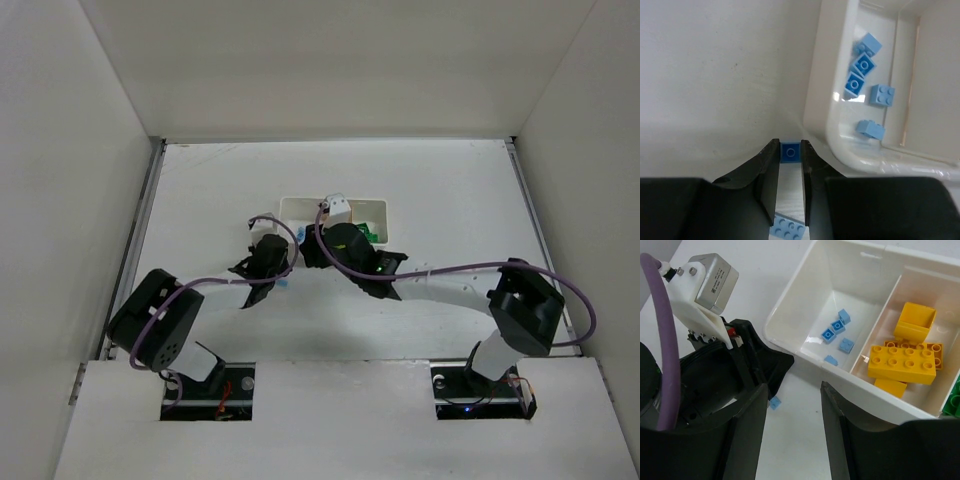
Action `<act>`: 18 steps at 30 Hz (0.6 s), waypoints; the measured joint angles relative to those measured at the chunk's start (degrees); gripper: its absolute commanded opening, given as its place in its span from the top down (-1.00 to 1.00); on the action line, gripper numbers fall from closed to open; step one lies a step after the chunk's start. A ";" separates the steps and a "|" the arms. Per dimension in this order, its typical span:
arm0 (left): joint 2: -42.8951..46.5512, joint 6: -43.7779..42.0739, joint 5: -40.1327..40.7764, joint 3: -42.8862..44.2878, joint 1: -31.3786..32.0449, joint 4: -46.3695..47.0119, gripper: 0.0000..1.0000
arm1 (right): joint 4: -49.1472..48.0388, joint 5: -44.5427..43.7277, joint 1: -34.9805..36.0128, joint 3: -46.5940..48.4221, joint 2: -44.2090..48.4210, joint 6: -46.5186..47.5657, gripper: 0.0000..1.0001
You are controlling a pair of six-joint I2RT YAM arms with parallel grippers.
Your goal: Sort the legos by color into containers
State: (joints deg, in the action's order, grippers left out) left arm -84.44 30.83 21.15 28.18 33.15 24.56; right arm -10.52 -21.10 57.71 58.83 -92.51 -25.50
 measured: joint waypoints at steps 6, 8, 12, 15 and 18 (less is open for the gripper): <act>11.43 0.07 0.85 -0.79 4.46 -7.15 0.76 | -0.68 -1.01 0.15 -4.61 4.11 -0.28 -0.04; 17.51 0.13 1.33 -0.68 6.05 -9.35 0.75 | -0.98 -1.44 0.22 -6.40 5.73 -0.50 0.00; 23.96 0.33 1.64 1.81 7.65 -12.68 0.72 | -1.97 -2.16 0.66 -10.86 8.98 -1.84 0.16; 22.60 0.09 1.55 5.88 7.50 -13.09 0.71 | -2.16 -2.51 0.90 -13.46 10.36 -3.08 0.21; 17.33 -0.74 1.01 10.38 6.51 -11.91 0.68 | -2.36 -2.54 1.27 -14.78 10.40 -3.72 0.22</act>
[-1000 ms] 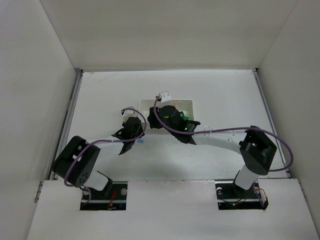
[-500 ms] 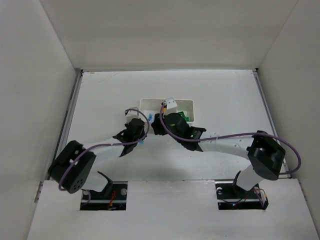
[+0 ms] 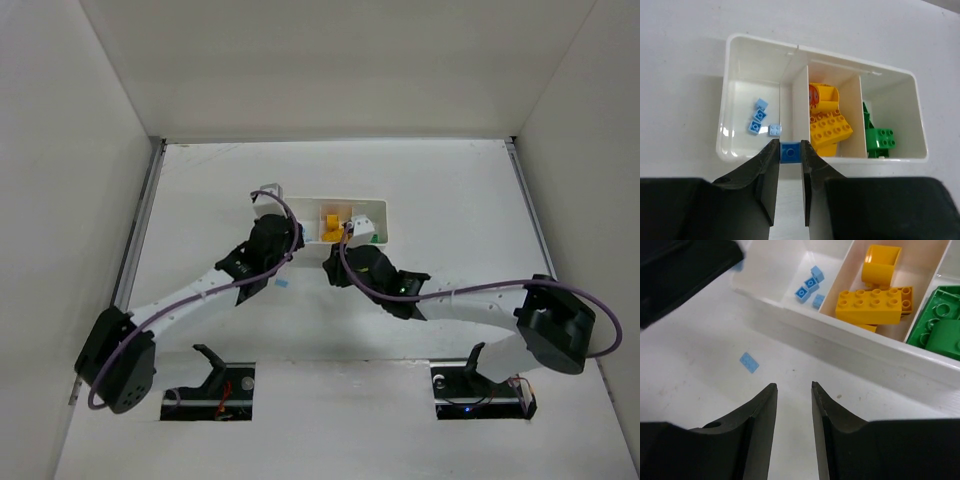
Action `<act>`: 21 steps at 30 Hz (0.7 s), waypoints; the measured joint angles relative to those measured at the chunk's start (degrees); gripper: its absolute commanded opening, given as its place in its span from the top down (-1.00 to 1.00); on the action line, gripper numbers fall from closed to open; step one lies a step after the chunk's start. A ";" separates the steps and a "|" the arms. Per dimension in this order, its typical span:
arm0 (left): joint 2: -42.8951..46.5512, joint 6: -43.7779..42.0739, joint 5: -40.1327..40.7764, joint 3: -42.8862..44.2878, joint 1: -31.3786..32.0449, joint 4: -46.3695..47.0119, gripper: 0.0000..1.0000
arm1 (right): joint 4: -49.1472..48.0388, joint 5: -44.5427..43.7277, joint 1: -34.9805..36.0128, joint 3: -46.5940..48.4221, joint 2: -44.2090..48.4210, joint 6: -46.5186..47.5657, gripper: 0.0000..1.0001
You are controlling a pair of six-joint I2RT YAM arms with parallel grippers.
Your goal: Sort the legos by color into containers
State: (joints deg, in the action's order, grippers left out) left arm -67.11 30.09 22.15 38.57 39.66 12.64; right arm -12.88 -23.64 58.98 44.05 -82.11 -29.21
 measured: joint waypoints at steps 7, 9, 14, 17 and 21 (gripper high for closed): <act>-12.90 -2.25 -1.73 5.68 -3.56 2.58 0.25 | -0.85 0.59 4.46 -0.52 -1.07 0.76 0.19; -14.21 -2.60 -2.03 5.73 -4.72 2.49 0.05 | -1.36 1.09 5.27 -0.46 -2.43 0.96 0.17; -10.23 -2.54 -2.08 3.85 -6.97 3.13 -0.34 | -2.56 4.39 5.20 1.60 -8.44 1.81 0.05; -2.99 -1.57 -2.21 -0.04 -8.66 3.87 -0.49 | -3.98 7.91 5.20 5.16 -13.99 3.26 0.05; 6.86 1.03 -2.19 -6.60 -11.98 4.33 -0.73 | -4.81 11.85 5.18 10.86 -21.07 5.88 0.05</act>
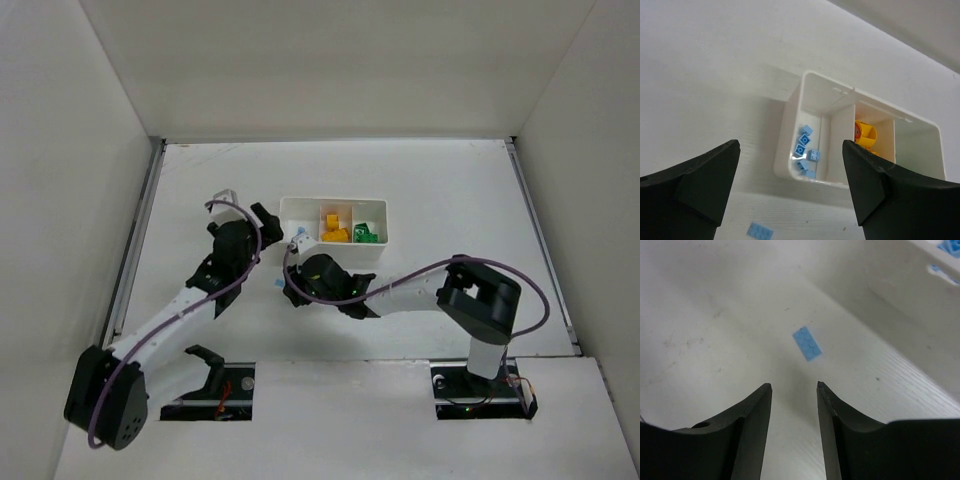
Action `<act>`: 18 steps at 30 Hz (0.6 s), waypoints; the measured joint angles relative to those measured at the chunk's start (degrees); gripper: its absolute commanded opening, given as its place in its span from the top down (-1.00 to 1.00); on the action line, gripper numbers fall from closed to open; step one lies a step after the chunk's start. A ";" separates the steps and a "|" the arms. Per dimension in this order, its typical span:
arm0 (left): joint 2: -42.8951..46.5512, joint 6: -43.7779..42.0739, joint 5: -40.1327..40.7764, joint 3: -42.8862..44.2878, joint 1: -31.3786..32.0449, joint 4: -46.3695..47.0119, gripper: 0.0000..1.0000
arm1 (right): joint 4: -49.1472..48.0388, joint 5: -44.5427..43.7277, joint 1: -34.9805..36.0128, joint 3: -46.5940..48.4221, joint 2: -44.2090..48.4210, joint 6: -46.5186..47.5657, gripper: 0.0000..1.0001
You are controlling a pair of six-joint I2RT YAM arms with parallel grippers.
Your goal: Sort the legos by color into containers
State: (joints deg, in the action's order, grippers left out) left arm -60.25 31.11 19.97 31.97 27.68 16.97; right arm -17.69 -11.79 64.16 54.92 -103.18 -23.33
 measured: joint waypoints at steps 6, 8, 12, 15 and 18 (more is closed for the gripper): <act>12.70 4.63 0.09 -10.34 -6.03 -2.75 -1.00 | 0.48 2.47 -0.90 5.68 -6.82 2.80 0.01; 16.15 6.10 0.04 -13.35 -8.55 -3.39 -1.00 | 0.92 2.62 -1.64 7.32 -8.44 3.56 0.01; 19.67 8.37 -0.04 -17.77 -13.31 -4.04 -1.00 | 2.47 2.10 -2.51 10.60 -11.41 5.42 0.00; 20.15 9.33 -1.07 -19.52 -15.63 -4.42 -1.00 | 4.07 1.29 -2.54 12.72 -12.79 6.80 0.01; 20.24 10.01 -2.45 -20.09 -17.00 -4.02 -1.00 | 6.10 0.70 -2.47 15.21 -13.97 8.35 0.05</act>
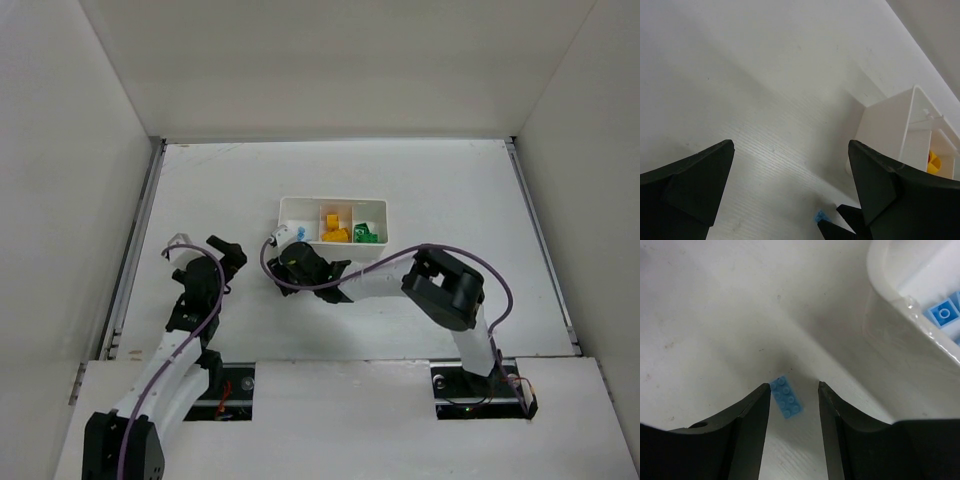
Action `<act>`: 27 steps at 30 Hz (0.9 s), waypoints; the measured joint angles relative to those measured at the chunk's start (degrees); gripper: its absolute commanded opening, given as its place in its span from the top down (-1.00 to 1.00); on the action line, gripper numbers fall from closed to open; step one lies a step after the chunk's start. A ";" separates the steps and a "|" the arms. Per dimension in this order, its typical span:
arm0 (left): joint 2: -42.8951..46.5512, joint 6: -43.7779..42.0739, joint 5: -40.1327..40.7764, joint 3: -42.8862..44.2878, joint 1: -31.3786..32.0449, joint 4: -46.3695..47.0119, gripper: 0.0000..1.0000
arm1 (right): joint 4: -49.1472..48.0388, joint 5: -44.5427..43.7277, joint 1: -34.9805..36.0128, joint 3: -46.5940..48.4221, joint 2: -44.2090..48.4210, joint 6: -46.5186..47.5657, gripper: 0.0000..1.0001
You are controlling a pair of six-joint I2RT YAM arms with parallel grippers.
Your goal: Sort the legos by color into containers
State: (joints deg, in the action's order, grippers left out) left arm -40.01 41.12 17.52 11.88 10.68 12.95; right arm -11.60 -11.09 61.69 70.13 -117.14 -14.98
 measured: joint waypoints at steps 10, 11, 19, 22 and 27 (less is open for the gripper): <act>0.85 1.07 -2.49 -1.25 -0.83 2.89 -1.00 | 3.28 -3.58 2.67 2.10 -1.09 1.38 0.08; 0.90 1.16 -2.58 -1.40 -0.83 3.02 -1.00 | 3.76 -4.15 3.17 2.34 -1.18 1.51 0.10; 2.80 1.46 -3.93 -2.03 -1.84 3.54 -1.00 | 6.01 -7.74 5.35 3.34 -1.53 0.98 0.33; 3.56 1.66 -4.57 -2.03 -2.54 3.54 -1.00 | 6.08 -8.41 5.53 3.34 -1.53 0.09 0.55; 4.24 2.14 -5.42 -2.14 -3.65 3.52 -1.00 | 5.81 -9.55 5.70 2.80 -1.25 -1.60 0.70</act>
State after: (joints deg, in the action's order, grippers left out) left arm -35.77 43.27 12.10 9.74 7.03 16.47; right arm -5.78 -20.64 67.40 72.93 -118.39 -16.58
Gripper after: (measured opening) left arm 0.997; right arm 0.219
